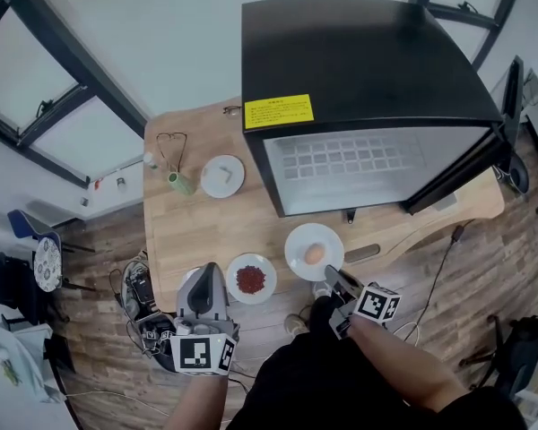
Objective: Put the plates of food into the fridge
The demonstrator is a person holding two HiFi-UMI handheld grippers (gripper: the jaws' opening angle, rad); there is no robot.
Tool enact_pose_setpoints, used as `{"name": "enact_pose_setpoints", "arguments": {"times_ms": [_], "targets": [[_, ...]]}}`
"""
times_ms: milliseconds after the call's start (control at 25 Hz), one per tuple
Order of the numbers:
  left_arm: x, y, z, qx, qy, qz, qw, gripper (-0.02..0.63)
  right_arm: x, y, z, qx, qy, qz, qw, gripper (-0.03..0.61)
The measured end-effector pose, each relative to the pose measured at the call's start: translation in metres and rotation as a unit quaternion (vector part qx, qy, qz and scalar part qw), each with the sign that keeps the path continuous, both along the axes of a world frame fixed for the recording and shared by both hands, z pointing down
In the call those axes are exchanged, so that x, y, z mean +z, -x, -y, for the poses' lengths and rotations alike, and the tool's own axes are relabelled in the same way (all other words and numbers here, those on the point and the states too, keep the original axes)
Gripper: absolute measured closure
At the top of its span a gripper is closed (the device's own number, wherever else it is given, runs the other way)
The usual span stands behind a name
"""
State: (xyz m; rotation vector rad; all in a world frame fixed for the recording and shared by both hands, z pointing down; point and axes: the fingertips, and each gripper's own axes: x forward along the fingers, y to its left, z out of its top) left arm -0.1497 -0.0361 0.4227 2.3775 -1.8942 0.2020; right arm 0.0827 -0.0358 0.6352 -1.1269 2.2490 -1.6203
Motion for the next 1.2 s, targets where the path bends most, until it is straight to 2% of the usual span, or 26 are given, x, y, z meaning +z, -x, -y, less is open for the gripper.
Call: {"name": "enact_pose_setpoints", "arguments": {"times_ms": [360,640,840,1200], "targets": [[-0.026,0.005,0.011,-0.006,-0.021,-0.011,0.9997,0.611,-0.054,-0.008,0.025,0.008,-0.035,0.016,0.999,0.548],[-0.049,-0.007,0.017,0.006,-0.044,-0.016,0.9989,0.610,-0.084,-0.020,0.039,0.011,-0.051,0.023,0.998,0.548],[-0.056,-0.011,0.024,0.007,-0.053,-0.019,0.9984,0.611,-0.108,-0.022,0.053,0.001,-0.079,0.029,0.996,0.547],[-0.072,-0.012,0.036,0.000,-0.069,-0.011,0.9976,0.611,-0.136,-0.033,0.090,0.020,-0.097,0.037,0.994,0.548]]}}
